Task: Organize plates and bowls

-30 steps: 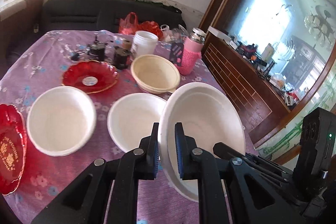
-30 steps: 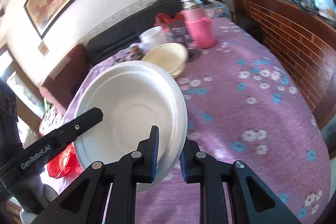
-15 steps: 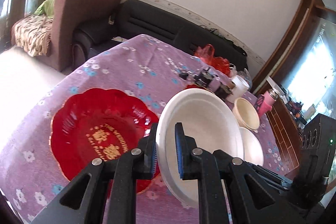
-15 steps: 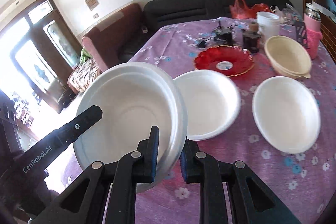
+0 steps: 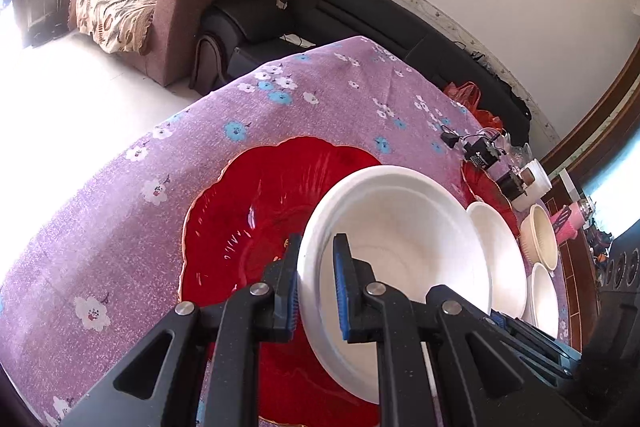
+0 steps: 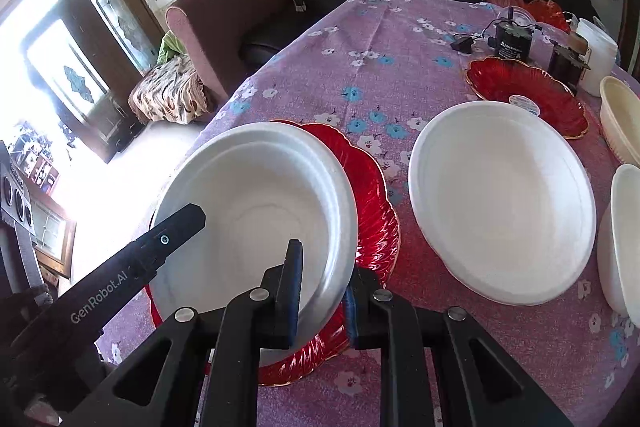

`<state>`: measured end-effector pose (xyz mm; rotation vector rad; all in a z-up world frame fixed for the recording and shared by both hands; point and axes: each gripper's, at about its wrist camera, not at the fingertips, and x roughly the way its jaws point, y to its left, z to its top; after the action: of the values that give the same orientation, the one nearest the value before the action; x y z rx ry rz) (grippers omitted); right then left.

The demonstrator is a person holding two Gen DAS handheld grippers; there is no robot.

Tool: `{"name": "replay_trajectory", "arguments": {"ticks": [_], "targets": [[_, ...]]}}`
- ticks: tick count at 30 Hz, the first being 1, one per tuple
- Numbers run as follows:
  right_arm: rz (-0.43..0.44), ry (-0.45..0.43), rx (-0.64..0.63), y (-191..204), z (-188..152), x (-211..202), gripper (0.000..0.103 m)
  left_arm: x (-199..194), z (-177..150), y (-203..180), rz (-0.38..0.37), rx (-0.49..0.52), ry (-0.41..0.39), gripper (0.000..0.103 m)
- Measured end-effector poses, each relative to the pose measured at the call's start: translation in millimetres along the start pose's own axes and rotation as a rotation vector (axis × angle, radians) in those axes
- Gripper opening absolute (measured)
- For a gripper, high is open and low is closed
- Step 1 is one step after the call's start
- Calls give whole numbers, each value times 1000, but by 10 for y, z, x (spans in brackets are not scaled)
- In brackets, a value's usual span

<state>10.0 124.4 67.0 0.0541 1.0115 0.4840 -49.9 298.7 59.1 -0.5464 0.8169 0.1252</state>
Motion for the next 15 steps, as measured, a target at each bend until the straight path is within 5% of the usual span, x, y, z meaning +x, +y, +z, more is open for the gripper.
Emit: {"name": "replay_trajectory", "arguments": {"ticks": [12,15], "targets": [[11,28,27,-20,-19,129,20,1,-20,-78,5,3,-6,13],[-1,-29,29,-89,-104,-178,20,-161,-134,-370,-40,71,-27,23]]}}
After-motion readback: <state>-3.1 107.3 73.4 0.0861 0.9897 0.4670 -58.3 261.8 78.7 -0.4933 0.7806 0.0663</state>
